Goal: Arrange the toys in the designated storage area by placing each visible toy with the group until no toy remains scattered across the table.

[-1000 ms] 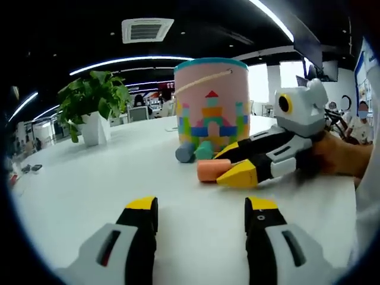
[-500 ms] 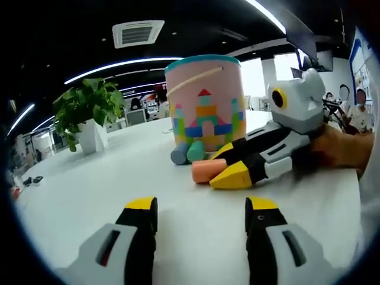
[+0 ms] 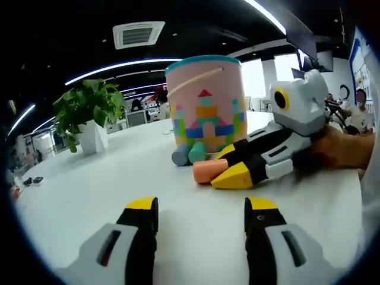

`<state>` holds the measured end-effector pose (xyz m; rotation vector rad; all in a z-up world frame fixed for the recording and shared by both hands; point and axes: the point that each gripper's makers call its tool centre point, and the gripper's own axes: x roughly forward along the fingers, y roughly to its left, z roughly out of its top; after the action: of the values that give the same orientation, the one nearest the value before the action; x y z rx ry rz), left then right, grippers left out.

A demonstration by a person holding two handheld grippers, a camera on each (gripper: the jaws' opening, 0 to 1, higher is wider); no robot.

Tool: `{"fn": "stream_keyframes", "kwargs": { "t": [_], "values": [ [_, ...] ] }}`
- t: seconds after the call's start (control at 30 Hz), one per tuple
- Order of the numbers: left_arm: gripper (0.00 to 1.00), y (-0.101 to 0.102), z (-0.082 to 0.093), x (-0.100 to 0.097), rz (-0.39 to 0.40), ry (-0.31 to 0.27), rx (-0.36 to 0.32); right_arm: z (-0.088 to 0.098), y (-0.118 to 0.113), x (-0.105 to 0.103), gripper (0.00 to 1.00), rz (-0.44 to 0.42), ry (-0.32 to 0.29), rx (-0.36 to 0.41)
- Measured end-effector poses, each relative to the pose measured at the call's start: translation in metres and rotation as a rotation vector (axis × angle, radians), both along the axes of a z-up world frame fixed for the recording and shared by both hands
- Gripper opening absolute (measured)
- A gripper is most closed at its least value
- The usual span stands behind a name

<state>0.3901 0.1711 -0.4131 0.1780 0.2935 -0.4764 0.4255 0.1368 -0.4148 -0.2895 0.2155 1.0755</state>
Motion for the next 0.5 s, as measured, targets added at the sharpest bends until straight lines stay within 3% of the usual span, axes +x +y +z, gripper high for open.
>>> {"fn": "stream_keyframes", "kwargs": {
  "t": [0.07,0.13,0.17,0.27,0.4,0.5],
  "values": [
    [0.6,-0.001,0.0,-0.001,-0.004,0.01,-0.004,0.001,-0.001,0.001,0.21,0.002,-0.027,-0.002],
    [0.6,-0.004,0.0,-0.001,-0.014,0.023,-0.015,0.004,0.0,0.0,0.21,0.001,-0.015,0.02],
    [0.6,-0.007,0.0,-0.001,-0.016,0.042,-0.062,0.006,0.001,-0.001,0.21,0.001,0.015,0.053],
    [0.6,-0.01,0.004,0.001,-0.02,0.036,-0.096,0.008,-0.001,-0.001,0.2,-0.002,0.006,0.054],
    [0.6,-0.007,0.003,0.002,-0.001,0.014,-0.068,0.011,-0.007,-0.001,0.2,-0.017,0.066,0.098],
    [0.6,-0.007,0.004,0.002,0.001,0.006,-0.068,0.015,-0.01,0.0,0.2,-0.027,0.074,0.111]
  ]
}}
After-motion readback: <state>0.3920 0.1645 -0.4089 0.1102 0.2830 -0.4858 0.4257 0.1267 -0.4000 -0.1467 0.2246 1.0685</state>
